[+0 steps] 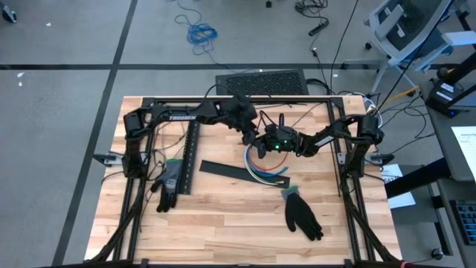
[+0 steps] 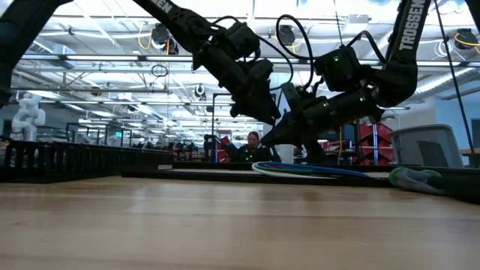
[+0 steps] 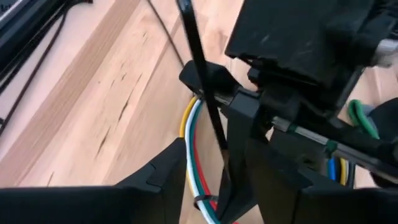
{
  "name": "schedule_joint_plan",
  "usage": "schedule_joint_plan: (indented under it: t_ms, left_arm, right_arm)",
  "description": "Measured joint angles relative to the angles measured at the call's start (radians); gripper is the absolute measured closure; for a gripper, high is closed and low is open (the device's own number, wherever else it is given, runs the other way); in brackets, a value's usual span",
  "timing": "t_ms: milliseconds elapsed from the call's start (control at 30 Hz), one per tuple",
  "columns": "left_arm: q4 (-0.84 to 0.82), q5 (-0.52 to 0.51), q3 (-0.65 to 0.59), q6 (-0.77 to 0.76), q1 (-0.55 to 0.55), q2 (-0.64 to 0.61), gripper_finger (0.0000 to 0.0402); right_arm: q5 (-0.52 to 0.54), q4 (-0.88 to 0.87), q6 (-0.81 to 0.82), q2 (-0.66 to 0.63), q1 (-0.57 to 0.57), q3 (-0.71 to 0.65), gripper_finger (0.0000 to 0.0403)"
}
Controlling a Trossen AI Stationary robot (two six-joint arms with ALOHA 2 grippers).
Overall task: Ziptie cables
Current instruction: Wrap the cable wires with the black ziptie
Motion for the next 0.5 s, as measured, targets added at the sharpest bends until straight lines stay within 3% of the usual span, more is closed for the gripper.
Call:
schedule_joint_plan:
  t_ms: [300, 500]
  left_arm:
    - [0.059, -0.002, 0.0, -0.025, -0.006, 0.037, 0.0312]
    - [0.075, 0.096, -0.02, -0.029, 0.004, 0.027, 0.0359]
  right_arm:
    - [0.0, 0.0, 0.0, 0.0, 0.0, 0.0, 0.0403]
    - [0.0, 0.0, 0.0, 0.0, -0.001, 0.0, 0.0403]
